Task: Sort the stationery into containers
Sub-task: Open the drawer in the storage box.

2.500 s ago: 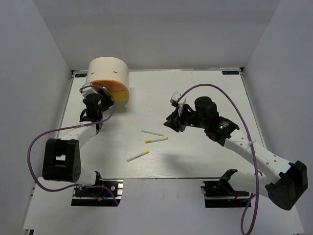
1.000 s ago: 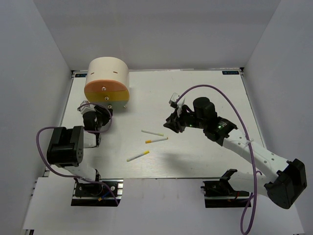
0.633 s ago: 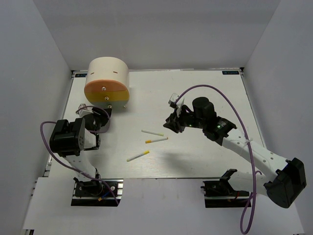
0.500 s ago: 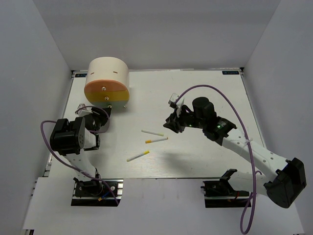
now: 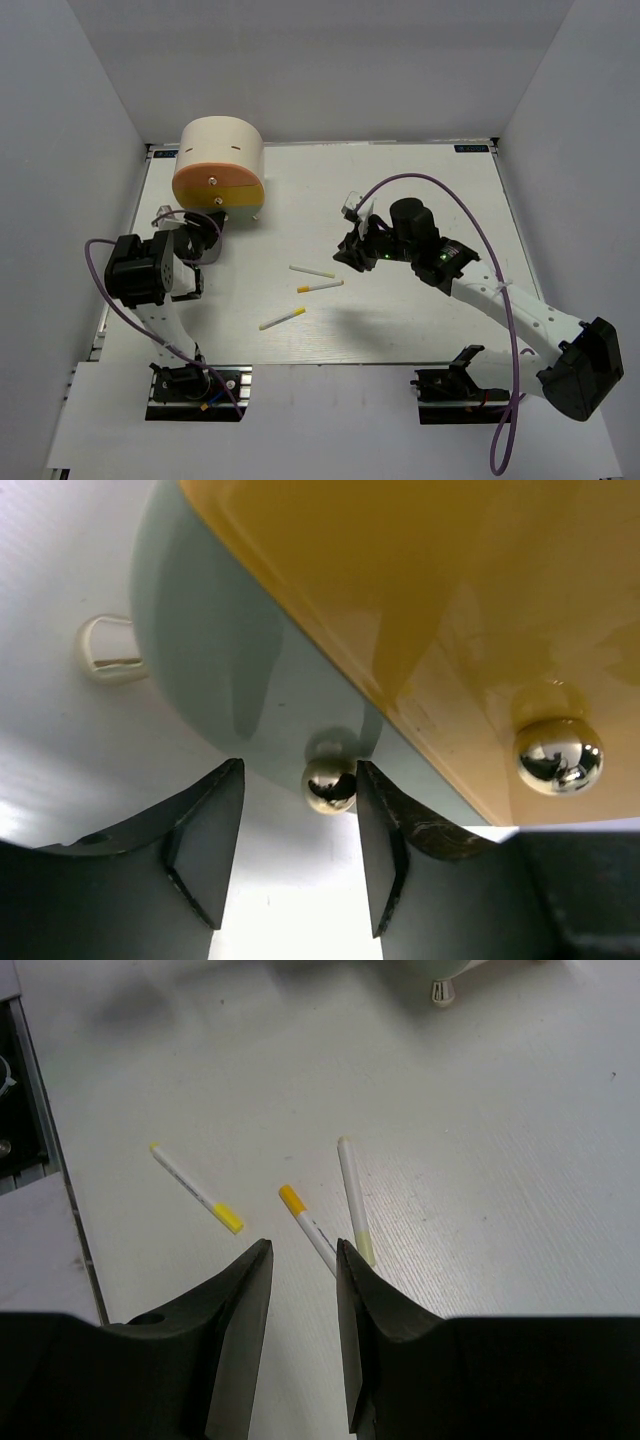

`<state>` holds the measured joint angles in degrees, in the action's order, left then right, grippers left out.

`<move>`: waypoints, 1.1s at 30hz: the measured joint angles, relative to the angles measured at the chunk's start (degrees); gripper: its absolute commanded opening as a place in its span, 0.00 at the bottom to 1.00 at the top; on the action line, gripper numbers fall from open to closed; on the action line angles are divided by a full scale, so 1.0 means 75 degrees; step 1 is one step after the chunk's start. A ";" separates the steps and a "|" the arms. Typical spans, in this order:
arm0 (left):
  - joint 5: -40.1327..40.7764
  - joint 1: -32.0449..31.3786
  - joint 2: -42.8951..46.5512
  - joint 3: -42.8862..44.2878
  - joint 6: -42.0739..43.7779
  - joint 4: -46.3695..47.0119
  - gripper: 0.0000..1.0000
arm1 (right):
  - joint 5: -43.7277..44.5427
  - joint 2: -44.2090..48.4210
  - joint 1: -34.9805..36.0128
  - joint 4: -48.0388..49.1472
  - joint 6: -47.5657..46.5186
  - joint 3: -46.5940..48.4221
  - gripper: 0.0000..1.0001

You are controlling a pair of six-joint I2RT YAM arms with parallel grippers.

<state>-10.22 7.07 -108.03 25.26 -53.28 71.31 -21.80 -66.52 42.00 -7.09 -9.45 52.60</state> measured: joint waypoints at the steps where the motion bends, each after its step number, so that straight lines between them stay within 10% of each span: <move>1: -0.0023 0.0003 -0.0050 0.0038 -0.0017 0.0044 0.57 | 0.0000 -0.0006 0.0000 -0.0003 0.0000 0.0000 0.38; 18: -0.0367 -0.0006 -0.0589 0.0347 -0.0280 0.0758 0.39 | 0.0009 -0.0087 0.0000 -0.0003 -0.0009 0.0000 0.38; 33: -0.0510 -0.0006 -0.0973 0.0329 -0.0597 0.1139 0.51 | 0.0012 -0.0087 0.0000 -0.0003 -0.0006 0.0000 0.38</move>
<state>-14.04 7.03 -115.33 27.73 -57.76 79.85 -21.71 -67.18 42.00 -7.11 -9.50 52.60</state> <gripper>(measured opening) 0.514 0.382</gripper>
